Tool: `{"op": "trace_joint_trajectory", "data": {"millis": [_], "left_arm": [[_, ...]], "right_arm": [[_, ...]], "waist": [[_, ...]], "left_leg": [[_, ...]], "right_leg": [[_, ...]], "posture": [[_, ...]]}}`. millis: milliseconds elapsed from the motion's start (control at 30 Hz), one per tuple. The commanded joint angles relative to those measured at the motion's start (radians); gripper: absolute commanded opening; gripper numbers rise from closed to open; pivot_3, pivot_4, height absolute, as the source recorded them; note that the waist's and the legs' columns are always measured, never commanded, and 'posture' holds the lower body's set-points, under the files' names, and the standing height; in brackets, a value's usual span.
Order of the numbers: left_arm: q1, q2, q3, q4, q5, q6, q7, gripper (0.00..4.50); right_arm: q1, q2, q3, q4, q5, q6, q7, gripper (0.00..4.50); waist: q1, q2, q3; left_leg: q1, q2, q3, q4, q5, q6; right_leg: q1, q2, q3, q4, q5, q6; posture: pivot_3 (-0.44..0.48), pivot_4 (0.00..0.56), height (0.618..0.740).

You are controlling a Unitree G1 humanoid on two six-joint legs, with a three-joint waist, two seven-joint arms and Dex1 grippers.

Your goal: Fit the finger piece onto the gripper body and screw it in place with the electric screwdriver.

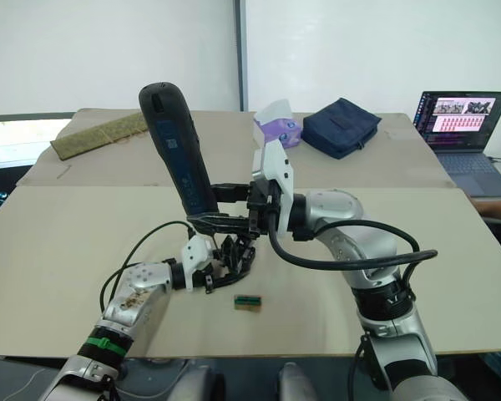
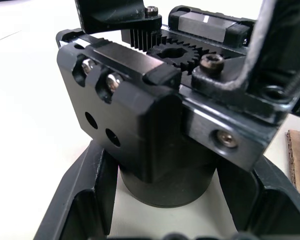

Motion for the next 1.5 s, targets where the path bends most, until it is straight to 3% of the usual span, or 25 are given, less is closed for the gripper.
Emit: {"op": "trace_joint_trajectory", "data": {"millis": [33,767,1033,1500], "left_arm": [[0.034,0.012,-0.027,0.031,0.024,0.031,-0.007,2.32],[0.04,0.015,-0.028,0.031,0.022,0.035,-0.009,2.32],[0.038,0.013,-0.028,0.037,0.023,0.035,-0.007,2.32],[0.043,0.013,-0.029,0.032,0.02,0.038,-0.006,2.32]], "right_arm": [[-0.007,0.008,-0.016,-0.023,0.0,-0.048,0.0,1.82],[0.037,0.017,-0.015,-0.009,-0.019,-0.073,-0.001,1.82],[0.111,0.008,-0.015,0.025,-0.029,-0.083,-0.007,1.82],[0.15,0.015,0.067,0.039,-0.081,-0.094,-0.03,1.82]], "waist": [[0.0,0.0,0.0],[-0.001,0.0,0.0],[-0.002,0.0,-0.001],[-0.003,0.001,-0.007]], "left_leg": [[0.0,0.0,0.0,0.0,0.0,0.0],[0.0,0.0,0.0,0.0,0.0,0.0],[0.001,0.0,0.0,-0.001,0.0,0.0],[0.004,0.0,0.0,-0.003,0.0,0.0]], "right_leg": [[0.0,0.0,0.0,0.0,0.0,0.0],[0.0,0.0,0.0,0.0,0.0,0.0],[0.001,0.0,0.0,0.0,0.0,0.0],[0.002,0.0,0.0,0.0,-0.001,-0.001]], "posture": [[0.0,0.15,0.74],[0.0,0.15,0.74],[0.0,0.15,0.74],[0.0,0.15,0.74]]}}
